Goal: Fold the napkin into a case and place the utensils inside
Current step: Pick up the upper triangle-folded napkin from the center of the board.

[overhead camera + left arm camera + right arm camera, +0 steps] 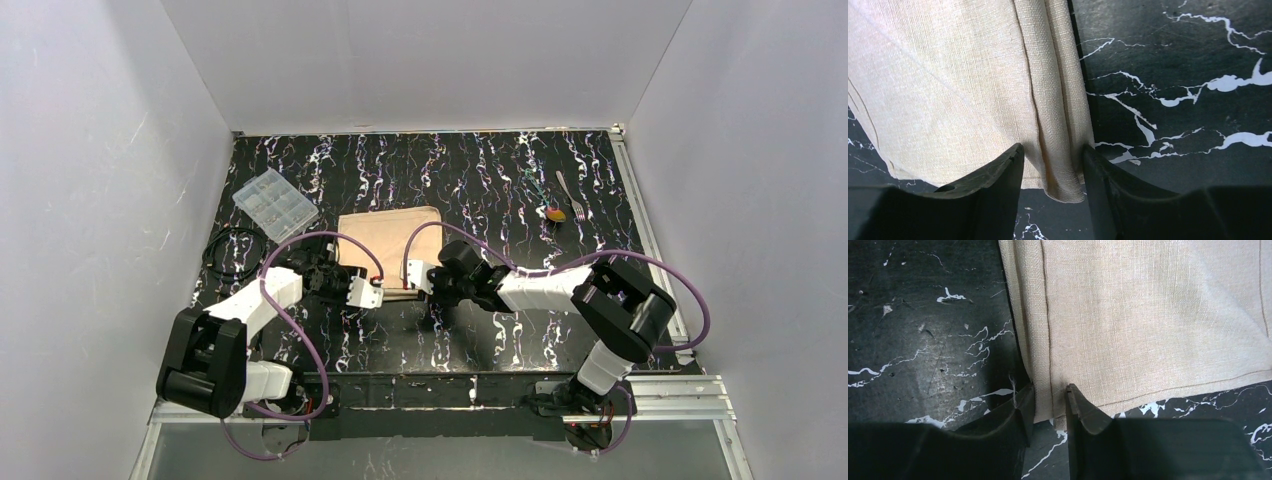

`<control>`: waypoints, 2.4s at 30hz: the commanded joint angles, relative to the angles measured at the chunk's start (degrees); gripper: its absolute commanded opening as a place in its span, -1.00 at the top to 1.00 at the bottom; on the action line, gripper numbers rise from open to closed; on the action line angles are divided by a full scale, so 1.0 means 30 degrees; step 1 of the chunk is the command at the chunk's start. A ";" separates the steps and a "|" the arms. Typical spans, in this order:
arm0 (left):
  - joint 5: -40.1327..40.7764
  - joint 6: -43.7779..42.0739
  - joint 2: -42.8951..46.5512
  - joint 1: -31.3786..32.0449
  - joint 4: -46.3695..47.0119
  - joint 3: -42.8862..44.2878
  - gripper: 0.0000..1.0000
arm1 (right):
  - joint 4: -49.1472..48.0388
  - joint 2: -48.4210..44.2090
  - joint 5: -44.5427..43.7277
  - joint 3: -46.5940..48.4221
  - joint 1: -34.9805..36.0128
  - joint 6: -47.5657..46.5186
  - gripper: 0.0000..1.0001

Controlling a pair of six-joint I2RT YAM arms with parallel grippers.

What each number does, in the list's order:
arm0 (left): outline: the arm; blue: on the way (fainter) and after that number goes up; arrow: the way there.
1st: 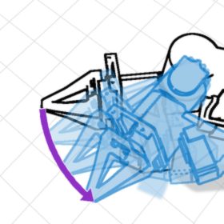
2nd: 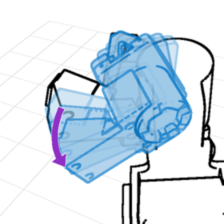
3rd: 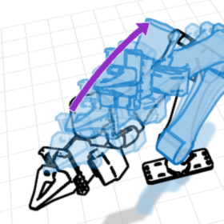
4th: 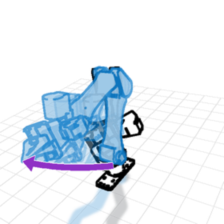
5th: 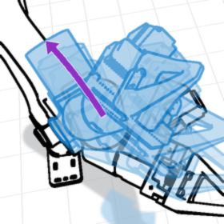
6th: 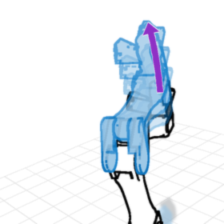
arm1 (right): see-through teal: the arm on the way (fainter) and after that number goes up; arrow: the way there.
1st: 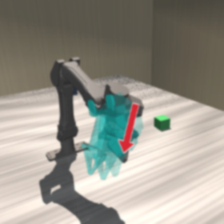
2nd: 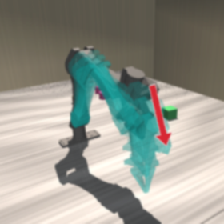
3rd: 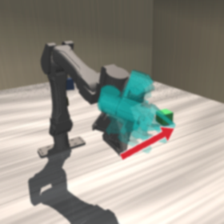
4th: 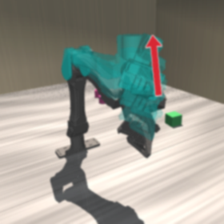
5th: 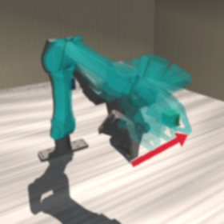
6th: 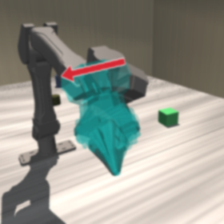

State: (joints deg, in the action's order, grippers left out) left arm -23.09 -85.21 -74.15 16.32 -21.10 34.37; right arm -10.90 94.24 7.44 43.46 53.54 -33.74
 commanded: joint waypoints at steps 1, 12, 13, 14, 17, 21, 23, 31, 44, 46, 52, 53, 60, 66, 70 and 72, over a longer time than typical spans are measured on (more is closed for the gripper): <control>-0.0095 -0.1084 -0.0245 0.0039 -0.3071 0.0029 0.07 | 0.1419 0.0485 -0.0285 0.0445 0.0105 0.0562 0.32; -0.0290 -0.1947 -0.0594 0.0026 -0.6064 0.1265 0.06 | 0.1426 0.0367 -0.0244 0.0567 0.0150 0.1362 0.55; -0.0435 -0.1901 -0.0592 0.0038 -0.6783 0.1735 0.04 | 0.1430 0.0367 -0.0275 0.0571 0.0169 0.1397 0.56; -0.0534 -0.1932 -0.0595 0.0032 -0.7525 0.2244 0.04 | 0.1430 0.0385 -0.0301 0.0593 0.0164 0.1416 0.57; -0.1070 -0.1623 -0.0667 0.0037 -0.9455 0.3815 0.04 | 0.1488 0.0484 -0.0440 0.0687 0.0170 0.1529 0.61; -0.1787 -0.0945 -0.0818 0.0037 -1.0532 0.4397 0.05 | 0.1459 0.0521 -0.0600 0.0721 0.0268 0.1605 0.64; -0.1639 -0.0614 -0.0640 0.0025 -0.9537 0.3653 0.06 | 0.1442 0.0525 -0.0635 0.0718 0.0307 0.1634 0.64; -0.0486 0.0719 0.0786 0.0023 -0.3597 0.1193 0.07 | 0.1474 0.0346 -0.0719 0.0704 0.0345 0.1698 0.64; -0.2509 0.1061 0.3861 0.0022 -0.5942 0.1346 0.08 | 0.1493 0.0168 -0.0635 0.0579 0.0344 0.2010 0.68; -0.2669 0.1113 0.3767 0.0037 -0.5765 0.1372 0.07 | 0.1467 0.0126 -0.0635 0.0546 0.0334 0.2073 0.69; -0.2503 0.0889 0.1486 -0.0010 -0.5865 0.2474 -0.10 | 0.1418 -0.0033 -0.0577 0.0426 0.0328 0.2224 0.69; -0.2510 0.0801 0.0895 -0.0018 -0.6355 0.2904 -0.43 | 0.1418 -0.0060 -0.0577 0.0410 0.0334 0.2222 0.69; -0.2777 0.0631 0.0291 -0.0197 -0.6571 0.3509 -0.97 | 0.1398 -0.0165 -0.0343 0.0316 0.0385 0.2435 0.70; -0.2016 -0.0760 -0.0227 -0.0217 -0.7395 0.2793 -0.97 | 0.1316 -0.0153 -0.0430 0.0430 0.0385 0.2487 0.72; -0.1147 -0.1310 -0.0705 -0.0220 -0.6476 0.2019 -0.89 | 0.1347 -0.0125 -0.0415 0.0625 0.0401 0.2482 0.72; -0.0749 -0.1305 -0.0921 -0.0226 -0.5724 0.1729 -0.82 | 0.1418 -0.0072 -0.0418 0.0736 0.0402 0.2486 0.72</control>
State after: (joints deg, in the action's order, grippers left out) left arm -27.38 -87.00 -75.68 15.88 -39.92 41.67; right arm -8.69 94.35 5.91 44.38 54.39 -27.14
